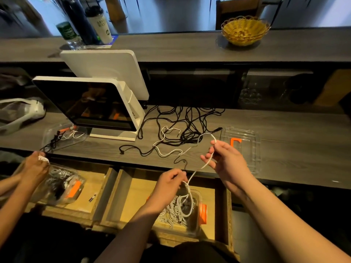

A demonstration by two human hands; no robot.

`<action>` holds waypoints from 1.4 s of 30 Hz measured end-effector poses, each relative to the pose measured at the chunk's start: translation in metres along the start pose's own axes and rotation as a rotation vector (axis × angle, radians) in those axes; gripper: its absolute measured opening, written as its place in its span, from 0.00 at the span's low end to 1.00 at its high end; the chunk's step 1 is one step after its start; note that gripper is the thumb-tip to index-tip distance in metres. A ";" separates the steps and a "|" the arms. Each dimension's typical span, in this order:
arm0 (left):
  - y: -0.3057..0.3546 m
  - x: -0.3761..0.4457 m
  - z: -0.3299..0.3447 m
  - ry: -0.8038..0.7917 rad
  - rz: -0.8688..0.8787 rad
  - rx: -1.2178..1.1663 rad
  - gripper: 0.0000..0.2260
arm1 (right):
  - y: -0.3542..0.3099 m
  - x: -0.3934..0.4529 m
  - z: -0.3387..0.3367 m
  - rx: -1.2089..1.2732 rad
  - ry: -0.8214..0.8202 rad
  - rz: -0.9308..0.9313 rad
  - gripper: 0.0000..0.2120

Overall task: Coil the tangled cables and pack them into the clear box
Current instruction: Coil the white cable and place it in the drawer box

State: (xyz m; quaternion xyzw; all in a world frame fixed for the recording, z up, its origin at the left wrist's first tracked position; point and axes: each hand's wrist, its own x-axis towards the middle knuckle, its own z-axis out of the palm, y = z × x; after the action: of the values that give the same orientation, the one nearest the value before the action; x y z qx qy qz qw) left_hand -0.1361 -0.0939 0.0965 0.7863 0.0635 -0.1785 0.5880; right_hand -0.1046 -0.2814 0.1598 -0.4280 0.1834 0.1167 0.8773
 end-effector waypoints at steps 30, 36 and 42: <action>0.032 -0.030 0.010 0.207 -0.083 -0.510 0.10 | 0.048 -0.040 -0.007 -0.492 -0.108 0.007 0.10; 0.037 -0.027 0.008 -0.183 -0.253 -0.791 0.16 | 0.042 -0.038 -0.014 -0.648 -0.051 -0.203 0.05; 0.035 -0.023 -0.004 -0.417 -0.323 -0.923 0.17 | 0.037 -0.034 -0.011 -0.643 -0.067 -0.191 0.05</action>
State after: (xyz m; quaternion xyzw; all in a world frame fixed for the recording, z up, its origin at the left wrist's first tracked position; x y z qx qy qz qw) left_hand -0.1461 -0.0982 0.1377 0.3737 0.1374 -0.3729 0.8381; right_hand -0.1517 -0.2693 0.1415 -0.6939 0.0675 0.0996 0.7100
